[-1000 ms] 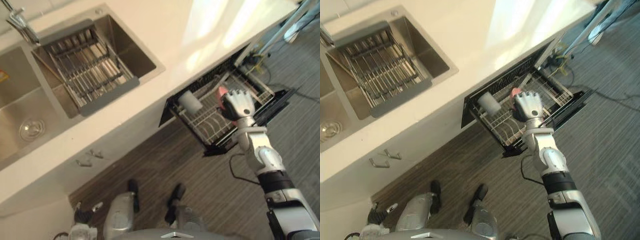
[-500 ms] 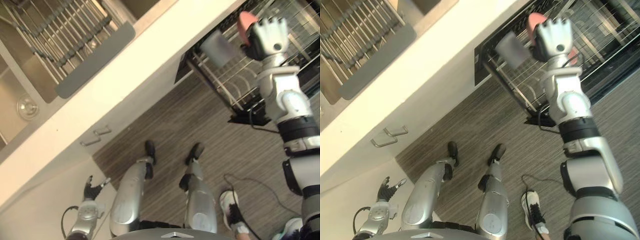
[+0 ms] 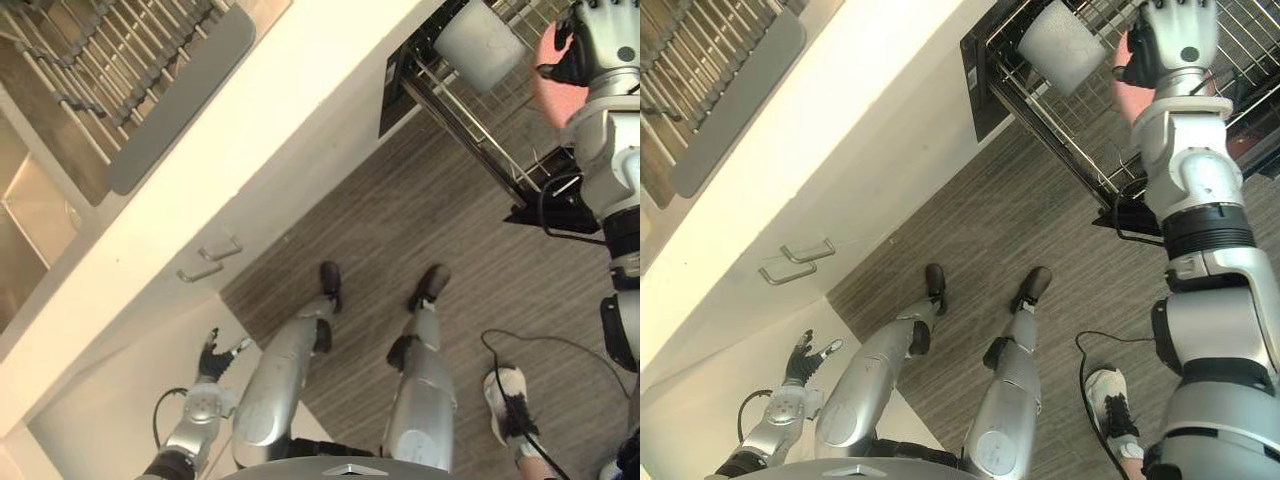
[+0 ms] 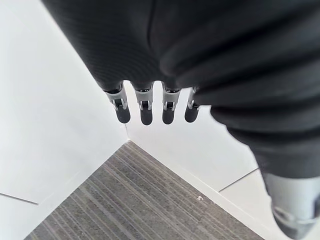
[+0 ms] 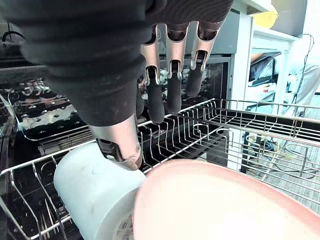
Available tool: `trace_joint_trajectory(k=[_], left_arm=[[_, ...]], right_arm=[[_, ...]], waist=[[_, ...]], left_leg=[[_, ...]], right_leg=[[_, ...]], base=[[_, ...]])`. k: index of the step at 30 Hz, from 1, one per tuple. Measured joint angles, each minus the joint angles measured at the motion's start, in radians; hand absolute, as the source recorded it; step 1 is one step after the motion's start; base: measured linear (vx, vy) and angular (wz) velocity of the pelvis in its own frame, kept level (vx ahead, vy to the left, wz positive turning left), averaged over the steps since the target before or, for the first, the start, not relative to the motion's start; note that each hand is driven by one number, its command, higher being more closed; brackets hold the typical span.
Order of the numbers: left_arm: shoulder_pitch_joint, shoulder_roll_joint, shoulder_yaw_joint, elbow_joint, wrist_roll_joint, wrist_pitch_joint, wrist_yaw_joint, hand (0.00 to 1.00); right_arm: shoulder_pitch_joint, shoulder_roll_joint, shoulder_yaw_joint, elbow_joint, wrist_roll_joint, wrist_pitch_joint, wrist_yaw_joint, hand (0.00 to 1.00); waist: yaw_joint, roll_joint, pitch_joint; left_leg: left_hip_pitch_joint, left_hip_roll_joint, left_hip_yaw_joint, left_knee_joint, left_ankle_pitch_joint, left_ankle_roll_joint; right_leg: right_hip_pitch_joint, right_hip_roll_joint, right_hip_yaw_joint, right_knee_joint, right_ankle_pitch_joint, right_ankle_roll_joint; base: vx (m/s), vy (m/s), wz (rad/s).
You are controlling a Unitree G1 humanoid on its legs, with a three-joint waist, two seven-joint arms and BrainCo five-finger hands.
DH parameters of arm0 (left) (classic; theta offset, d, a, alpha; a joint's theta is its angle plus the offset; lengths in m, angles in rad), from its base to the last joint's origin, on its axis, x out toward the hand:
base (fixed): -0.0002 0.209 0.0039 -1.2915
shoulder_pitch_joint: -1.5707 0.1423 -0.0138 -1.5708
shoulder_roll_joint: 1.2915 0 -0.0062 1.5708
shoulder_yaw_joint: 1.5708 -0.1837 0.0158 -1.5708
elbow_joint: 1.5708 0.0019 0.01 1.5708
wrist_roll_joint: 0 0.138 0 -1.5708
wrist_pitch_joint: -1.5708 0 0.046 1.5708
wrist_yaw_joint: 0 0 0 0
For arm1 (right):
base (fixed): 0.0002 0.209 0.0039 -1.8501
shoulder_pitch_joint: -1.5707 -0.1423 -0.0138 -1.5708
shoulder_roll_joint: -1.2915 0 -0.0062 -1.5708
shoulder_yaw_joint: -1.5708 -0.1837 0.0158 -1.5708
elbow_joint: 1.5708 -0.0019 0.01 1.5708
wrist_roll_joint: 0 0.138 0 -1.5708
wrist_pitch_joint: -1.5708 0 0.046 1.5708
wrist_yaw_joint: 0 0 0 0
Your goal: Walk over to the sink, pick up the cup, carry it to the dishwasher, place the cup inside the dishwasher, then close the dishwasher door
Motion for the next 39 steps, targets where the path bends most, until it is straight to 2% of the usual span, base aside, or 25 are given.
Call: trace_joint_trajectory(k=[5, 7, 10, 12, 16, 17, 18, 21, 24, 26, 28, 30, 32, 34, 37, 39], left_arm=[[0.009, -0.001, 0.003, -0.032, 0.001, 0.004, -0.009, 0.0], [0.01, -0.006, 0.006, -0.037, 0.002, 0.005, -0.024, 0.0], [0.02, -0.014, 0.017, -0.037, 0.011, 0.014, -0.028, 0.0], [0.028, -0.023, 0.04, -0.036, 0.023, 0.025, -0.029, 0.0], [0.047, -0.027, 0.046, -0.015, 0.041, 0.041, -0.031, 0.0], [0.058, -0.027, 0.047, -0.015, 0.041, 0.04, -0.035, 0.0], [0.064, -0.028, 0.047, -0.009, 0.041, 0.039, -0.037, 0.0], [0.063, -0.037, 0.047, 0.019, 0.04, 0.037, -0.038, 0.0], [0.063, -0.041, 0.044, 0.028, 0.04, 0.037, -0.036, 0.0], [0.063, -0.045, 0.043, 0.035, 0.039, 0.036, -0.033, 0.0], [0.063, -0.053, 0.042, 0.044, 0.04, 0.033, -0.025, 0.0], [0.063, -0.062, 0.026, 0.046, 0.039, 0.028, -0.025, 0.0], [0.061, -0.074, -0.001, 0.045, 0.039, 0.018, -0.023, 0.0], [0.061, -0.083, -0.012, 0.041, 0.037, 0.016, -0.023, 0.0], [0.061, -0.083, -0.032, 0.032, 0.029, 0.021, -0.026, 0.0], [0.061, -0.085, -0.044, 0.014, 0.029, 0.028, -0.033, 0.0]], right_arm=[[0.001, -0.001, -0.043, -0.018, 0.074, -0.009, 0.001, 0.0], [0.003, -0.001, -0.077, -0.018, 0.102, -0.001, -0.009, 0.0], [0.032, -0.005, -0.145, -0.025, 0.16, 0.039, -0.033, 0.0], [0.077, -0.008, -0.219, -0.027, 0.248, 0.061, -0.054, 0.0], [0.202, -0.014, -0.385, 0.007, 0.513, 0.081, -0.084, 0.0], [0.231, -0.011, -0.424, 0.038, 0.612, 0.083, -0.084, 0.0], [0.252, -0.002, -0.478, 0.061, 0.724, 0.084, -0.084, 1.0], [0.314, 0.013, -0.558, 0.071, 0.883, 0.122, -0.081, 1.0], [0.359, 0.036, -0.607, 0.075, 0.965, 0.166, -0.068, 1.0], [0.388, 0.064, -0.628, 0.076, 1.012, 0.189, -0.025, 1.0], [0.398, 0.077, -0.627, 0.076, 1.045, 0.201, 0.015, 1.0], [0.398, 0.078, -0.627, 0.075, 1.062, 0.2, 0.057, 1.0], [0.39, 0.078, -0.624, 0.074, 1.077, 0.2, 0.125, 1.0], [0.384, 0.079, -0.621, 0.074, 1.083, 0.2, 0.178, 1.0], [0.358, 0.098, -0.575, 0.074, 1.099, 0.194, 0.241, 1.0], [0.322, 0.108, -0.558, 0.074, 1.099, 0.167, 0.26, 1.0]], waist=[[-0.024, 0.001, 0.0], [-0.031, 0.0, 0.0], [-0.058, 0.0, 0.0], [-0.071, -0.003, -0.003], [-0.085, -0.012, -0.045], [-0.094, -0.013, -0.055], [-0.106, -0.014, -0.056], [-0.138, -0.012, -0.058], [-0.157, -0.01, -0.059], [-0.164, -0.005, -0.06], [-0.161, 0.008, -0.066], [-0.162, 0.036, -0.067], [-0.153, 0.075, -0.068], [-0.137, 0.102, -0.072], [-0.117, 0.111, -0.079], [-0.11, 0.112, -0.08]], left_leg=[[0.07, -0.003, -0.009, -0.042, 0.015, -0.002], [0.099, -0.005, -0.01, -0.061, 0.021, -0.002], [0.15, -0.004, -0.021, -0.072, 0.021, -0.005], [0.182, -0.004, -0.027, -0.082, 0.02, -0.006], [0.222, 0.0, -0.017, -0.112, 0.023, -0.011], [0.24, 0.001, -0.013, -0.131, 0.029, -0.015], [0.265, 0.001, -0.009, -0.152, 0.034, -0.017], [0.299, 0.0, 0.0, -0.201, 0.049, -0.024], [0.301, -0.001, 0.005, -0.261, 0.082, -0.034], [0.288, 0.0, 0.012, -0.265, 0.092, -0.029], [0.277, -0.003, 0.024, -0.265, 0.092, -0.029], [0.261, -0.008, 0.024, -0.265, 0.092, -0.029], [0.231, -0.014, 0.024, -0.265, 0.093, -0.028], [0.216, -0.017, 0.024, -0.265, 0.099, -0.02], [0.214, -0.018, -0.003, -0.264, 0.104, -0.026], [0.213, -0.024, -0.039, -0.264, 0.11, -0.032]], right_leg=[[0.057, 0.001, -0.016, 0.0, -0.011, -0.011], [0.077, 0.001, -0.018, 0.0, -0.014, -0.012], [0.131, 0.004, -0.03, 0.0, -0.021, -0.006], [0.162, 0.006, -0.038, 0.0, -0.033, -0.011], [0.182, 0.012, -0.032, 0.001, -0.037, -0.003], [0.189, 0.013, -0.028, 0.001, -0.037, -0.002], [0.202, 0.014, -0.023, 0.001, -0.038, 0.0], [0.207, 0.014, -0.015, 0.001, -0.046, 0.003], [0.176, 0.019, -0.009, 0.001, -0.048, 0.0], [0.157, 0.021, 0.001, 0.001, -0.046, -0.001], [0.139, 0.019, 0.016, 0.001, -0.041, -0.001], [0.122, 0.015, 0.02, 0.001, -0.037, 0.002], [0.088, 0.012, 0.032, 0.0, -0.029, 0.004], [0.07, 0.01, 0.037, 0.001, -0.025, 0.003], [0.069, 0.009, 0.033, 0.001, -0.021, 0.003], [0.072, 0.002, 0.019, 0.001, -0.021, 0.003]], base=[[0.01, -0.001, 0.03], [0.0, 0.0, 0.0], [0.02, -0.007, 0.05], [0.04, -0.016, 0.05], [0.07, -0.04, -0.09], [0.09, -0.055, -0.16], [0.09, -0.051, -0.17], [0.08, -0.049, -0.13], [0.04, -0.058, -0.07], [0.05, -0.075, -0.11], [0.05, -0.048, -0.12], [0.04, -0.02, 0.0], [0.05, -0.02, -0.01], [0.05, -0.028, -0.05], [0.06, -0.035, -0.01], [0.06, -0.023, 0.13]])
